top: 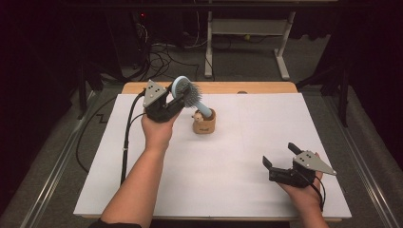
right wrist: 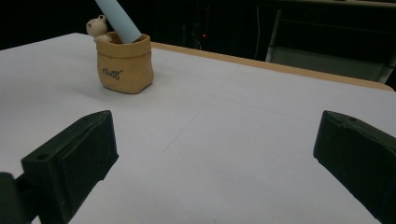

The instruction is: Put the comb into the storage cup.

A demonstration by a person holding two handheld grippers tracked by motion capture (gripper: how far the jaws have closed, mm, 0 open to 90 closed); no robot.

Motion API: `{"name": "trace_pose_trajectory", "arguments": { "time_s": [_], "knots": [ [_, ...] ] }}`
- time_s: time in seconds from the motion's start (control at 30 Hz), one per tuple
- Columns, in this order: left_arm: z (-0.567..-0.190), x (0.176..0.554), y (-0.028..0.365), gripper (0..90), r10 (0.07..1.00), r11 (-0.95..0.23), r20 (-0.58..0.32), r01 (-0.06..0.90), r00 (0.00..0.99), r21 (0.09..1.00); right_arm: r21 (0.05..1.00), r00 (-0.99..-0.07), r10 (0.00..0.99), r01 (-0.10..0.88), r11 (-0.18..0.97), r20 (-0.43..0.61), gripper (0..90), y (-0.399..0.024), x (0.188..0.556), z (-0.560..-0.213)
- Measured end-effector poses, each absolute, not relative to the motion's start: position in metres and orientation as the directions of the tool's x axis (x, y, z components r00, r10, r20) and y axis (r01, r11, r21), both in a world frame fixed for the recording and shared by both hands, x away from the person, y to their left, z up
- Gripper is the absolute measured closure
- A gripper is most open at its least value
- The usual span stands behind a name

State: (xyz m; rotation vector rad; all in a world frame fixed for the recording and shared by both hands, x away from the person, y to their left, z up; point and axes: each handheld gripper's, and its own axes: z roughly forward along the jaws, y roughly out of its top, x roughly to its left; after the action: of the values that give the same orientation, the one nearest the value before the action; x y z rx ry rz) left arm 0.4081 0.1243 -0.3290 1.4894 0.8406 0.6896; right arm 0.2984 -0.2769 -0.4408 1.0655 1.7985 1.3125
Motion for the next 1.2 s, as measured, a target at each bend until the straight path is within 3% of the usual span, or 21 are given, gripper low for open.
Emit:
{"name": "trace_pose_trajectory", "arguments": {
  "time_s": [1.2],
  "knots": [
    [-0.335, 0.420, 0.111, 58.2, 0.825, -0.054, -0.039, 0.147, 0.564, 0.988, 0.963, -0.449, 0.893, 0.222, 0.154, -0.039, 0.1, -0.278, 0.297, -0.440]
  ]
}}
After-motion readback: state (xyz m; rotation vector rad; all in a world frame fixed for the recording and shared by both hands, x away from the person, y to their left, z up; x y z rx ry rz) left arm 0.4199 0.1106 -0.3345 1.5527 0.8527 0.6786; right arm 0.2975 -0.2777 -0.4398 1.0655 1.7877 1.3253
